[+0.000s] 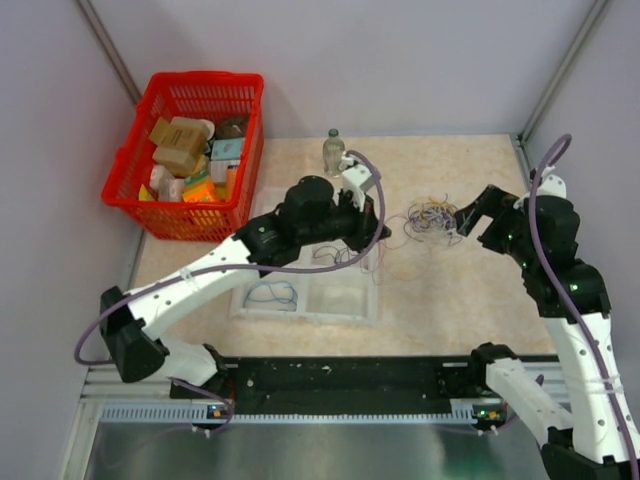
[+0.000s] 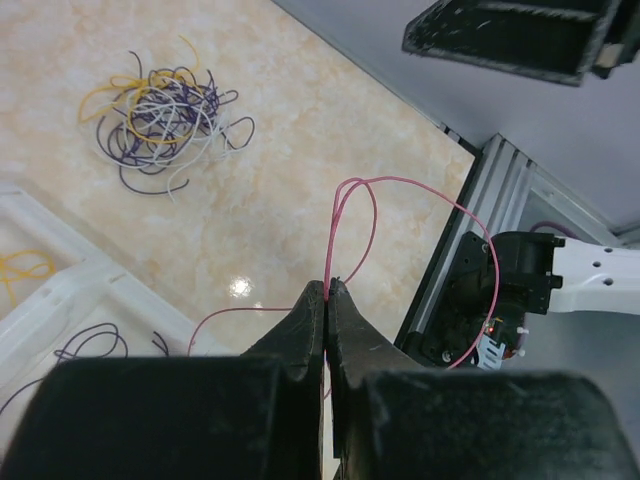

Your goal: Untangle the cables

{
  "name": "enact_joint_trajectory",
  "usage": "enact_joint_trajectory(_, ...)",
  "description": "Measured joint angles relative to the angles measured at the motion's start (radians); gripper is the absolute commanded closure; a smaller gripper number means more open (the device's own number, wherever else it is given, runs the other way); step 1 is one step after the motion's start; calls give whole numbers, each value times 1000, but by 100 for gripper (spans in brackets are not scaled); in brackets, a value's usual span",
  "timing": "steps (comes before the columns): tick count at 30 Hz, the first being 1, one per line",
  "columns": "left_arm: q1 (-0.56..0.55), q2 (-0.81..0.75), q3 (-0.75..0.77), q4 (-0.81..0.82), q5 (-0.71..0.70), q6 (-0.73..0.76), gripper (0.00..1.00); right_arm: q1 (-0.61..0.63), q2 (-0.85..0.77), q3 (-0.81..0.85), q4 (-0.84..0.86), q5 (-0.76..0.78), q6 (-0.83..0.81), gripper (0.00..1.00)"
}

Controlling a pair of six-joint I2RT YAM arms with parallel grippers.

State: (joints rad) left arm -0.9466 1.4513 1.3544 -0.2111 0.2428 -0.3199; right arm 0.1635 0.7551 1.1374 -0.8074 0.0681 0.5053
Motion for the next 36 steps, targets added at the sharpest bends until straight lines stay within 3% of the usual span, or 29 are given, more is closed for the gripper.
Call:
enact_joint_trajectory(4,60,-114,-21,-46,14,-15,100,0,40,-6,6,-59,0,8)
enact_joint_trajectory(9,212,-167,-21,-154,-4,-20,100,0,118,-18,35,-143,1,6)
enact_joint_trajectory(15,369,-96,47,-359,-19,5,100,0,205,-135,196,-175,-1,5)
enact_joint_trajectory(20,531,-20,47,-373,50,3,100,0,355,-126,213,-250,22,6)
enact_joint_trajectory(27,564,204,170,-488,132,-11,100,0,470,143,32,-272,6,5)
enact_joint_trajectory(31,574,241,180,-575,77,-11,100,0,462,256,-10,-273,-8,5)
enact_joint_trajectory(36,582,243,181,-655,-32,2,100,0,471,267,-61,-264,-46,5)
